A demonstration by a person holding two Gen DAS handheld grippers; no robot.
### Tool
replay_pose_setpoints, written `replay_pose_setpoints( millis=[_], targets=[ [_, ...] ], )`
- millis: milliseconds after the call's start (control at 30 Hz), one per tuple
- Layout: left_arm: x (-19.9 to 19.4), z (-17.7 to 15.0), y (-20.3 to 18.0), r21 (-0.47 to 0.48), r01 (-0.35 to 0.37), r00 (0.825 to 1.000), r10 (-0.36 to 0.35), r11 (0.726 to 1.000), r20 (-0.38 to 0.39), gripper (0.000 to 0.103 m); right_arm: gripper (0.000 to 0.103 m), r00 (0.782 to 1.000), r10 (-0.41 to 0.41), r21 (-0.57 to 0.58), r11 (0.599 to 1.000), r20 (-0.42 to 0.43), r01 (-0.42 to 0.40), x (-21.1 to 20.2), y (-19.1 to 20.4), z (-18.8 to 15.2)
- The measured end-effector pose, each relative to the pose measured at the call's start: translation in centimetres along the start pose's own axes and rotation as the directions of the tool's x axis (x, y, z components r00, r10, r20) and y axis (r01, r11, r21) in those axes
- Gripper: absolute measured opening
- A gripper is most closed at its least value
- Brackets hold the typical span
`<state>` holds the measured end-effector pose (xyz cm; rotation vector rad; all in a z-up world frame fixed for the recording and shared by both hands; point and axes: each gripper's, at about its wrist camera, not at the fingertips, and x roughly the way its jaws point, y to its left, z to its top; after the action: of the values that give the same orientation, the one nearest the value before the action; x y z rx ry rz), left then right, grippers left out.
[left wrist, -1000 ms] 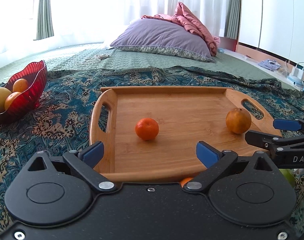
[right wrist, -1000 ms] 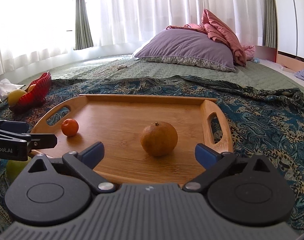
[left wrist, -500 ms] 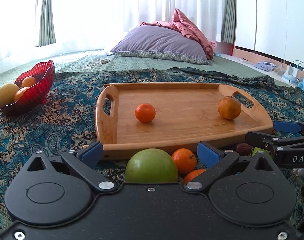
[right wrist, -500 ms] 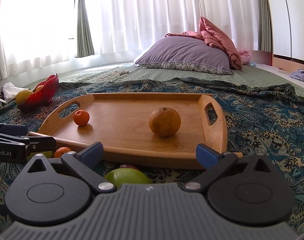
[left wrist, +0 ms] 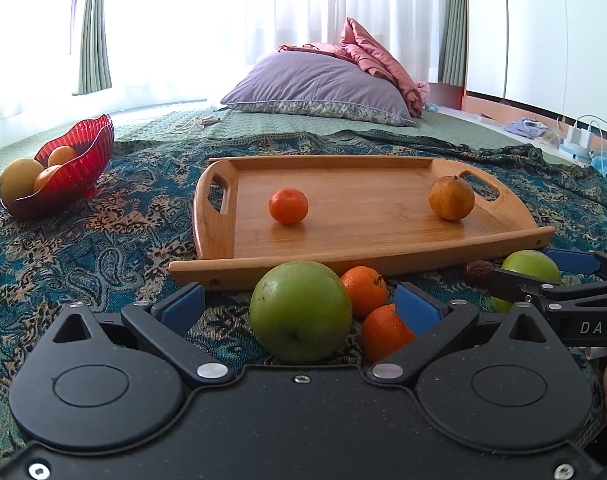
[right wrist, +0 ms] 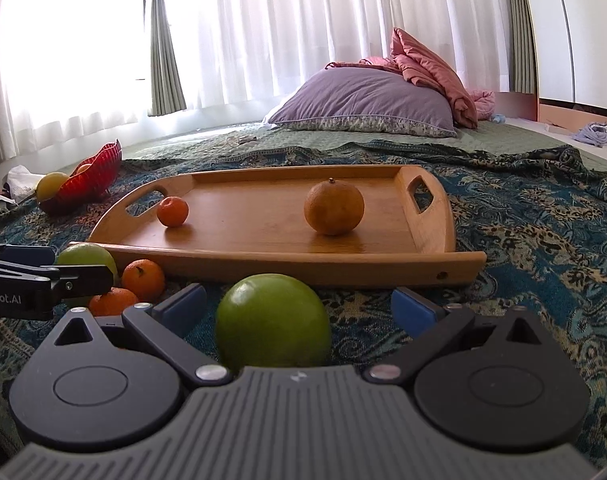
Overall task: Organize fruits
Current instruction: 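Move the right gripper to the large green fruit while the left approaches a green apple, then grasp the large green fruit with the right gripper while the left grasps the green apple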
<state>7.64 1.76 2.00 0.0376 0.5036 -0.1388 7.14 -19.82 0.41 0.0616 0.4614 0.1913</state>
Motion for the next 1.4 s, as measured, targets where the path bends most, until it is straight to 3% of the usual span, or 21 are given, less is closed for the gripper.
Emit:
replay_pose_setpoints(
  millis=[367, 600, 933, 1133, 1400],
  targets=[
    [-0.5, -0.4, 0.1, -0.008, 0.012, 1.0, -0.012, 1.0, 0.019, 0.1, 0.103, 1.0, -0.013, -0.045, 0.999, 0.028, 0.015, -0.5, 0.8, -0.7],
    [-0.7, -0.4, 0.1, -0.021, 0.04, 0.999, -0.04, 0.999, 0.009, 0.083, 0.103, 1.0, -0.001, -0.084, 0.996, 0.014, 0.002, -0.4, 1.2, -0.8],
    [-1.0, -0.2, 0.0, -0.028, 0.045, 0.999, -0.045, 0.999, 0.005, 0.063, 0.086, 0.999, 0.027, -0.048, 0.998, -0.031, -0.028, 0.1, 0.6, -0.8],
    [-1.1, -0.1, 0.6, -0.041, 0.038, 0.999, -0.038, 0.998, -0.004, 0.06, 0.078, 0.999, 0.032, -0.067, 0.997, -0.039, -0.035, 0.1, 0.8, -1.1],
    [-0.3, -0.3, 1.0, -0.088, 0.04, 0.998, -0.044, 0.995, -0.039, 0.059, 0.077, 0.999, 0.034, -0.069, 0.997, -0.039, -0.037, 0.0, 0.9, -1.3]
  ],
)
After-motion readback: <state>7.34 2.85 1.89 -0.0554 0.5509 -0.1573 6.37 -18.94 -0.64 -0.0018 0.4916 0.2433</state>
